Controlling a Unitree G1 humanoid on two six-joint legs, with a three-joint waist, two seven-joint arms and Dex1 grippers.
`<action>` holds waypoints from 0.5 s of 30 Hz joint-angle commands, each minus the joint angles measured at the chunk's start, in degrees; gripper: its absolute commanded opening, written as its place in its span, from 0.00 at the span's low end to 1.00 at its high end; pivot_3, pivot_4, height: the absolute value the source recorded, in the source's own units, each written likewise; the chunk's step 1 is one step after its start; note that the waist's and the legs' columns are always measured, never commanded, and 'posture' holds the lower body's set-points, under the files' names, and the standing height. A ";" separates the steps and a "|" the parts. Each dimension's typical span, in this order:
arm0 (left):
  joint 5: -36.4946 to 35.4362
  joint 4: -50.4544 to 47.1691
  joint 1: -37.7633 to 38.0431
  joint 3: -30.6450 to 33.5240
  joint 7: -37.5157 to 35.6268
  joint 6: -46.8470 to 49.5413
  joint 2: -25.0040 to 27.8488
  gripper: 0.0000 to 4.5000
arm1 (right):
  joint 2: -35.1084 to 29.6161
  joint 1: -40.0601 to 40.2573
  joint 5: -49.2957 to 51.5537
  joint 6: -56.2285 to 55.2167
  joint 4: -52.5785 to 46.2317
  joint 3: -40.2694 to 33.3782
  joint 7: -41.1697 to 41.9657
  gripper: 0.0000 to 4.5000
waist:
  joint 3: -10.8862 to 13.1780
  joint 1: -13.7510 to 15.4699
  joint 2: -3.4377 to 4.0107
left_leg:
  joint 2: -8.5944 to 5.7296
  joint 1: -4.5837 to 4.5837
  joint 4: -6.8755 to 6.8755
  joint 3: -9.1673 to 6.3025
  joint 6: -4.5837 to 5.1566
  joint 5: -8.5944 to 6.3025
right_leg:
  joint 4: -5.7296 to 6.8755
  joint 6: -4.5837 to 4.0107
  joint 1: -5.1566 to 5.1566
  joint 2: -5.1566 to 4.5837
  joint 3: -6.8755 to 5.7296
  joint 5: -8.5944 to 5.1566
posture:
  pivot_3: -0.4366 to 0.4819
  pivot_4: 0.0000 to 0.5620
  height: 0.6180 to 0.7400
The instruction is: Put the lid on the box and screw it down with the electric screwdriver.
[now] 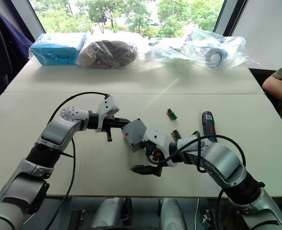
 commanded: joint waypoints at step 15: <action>-3.24 -15.93 9.69 1.95 -3.89 8.44 9.88 0.00 | -6.36 -4.79 -11.12 -13.45 10.09 1.04 5.32 0.99 | -0.02 -0.03 -0.02 | 0.06 0.04 0.03 0.01 0.00 0.00 | 0.13 0.00 -0.02 -0.02 0.01 -0.01 | 0.48 0.27 1.00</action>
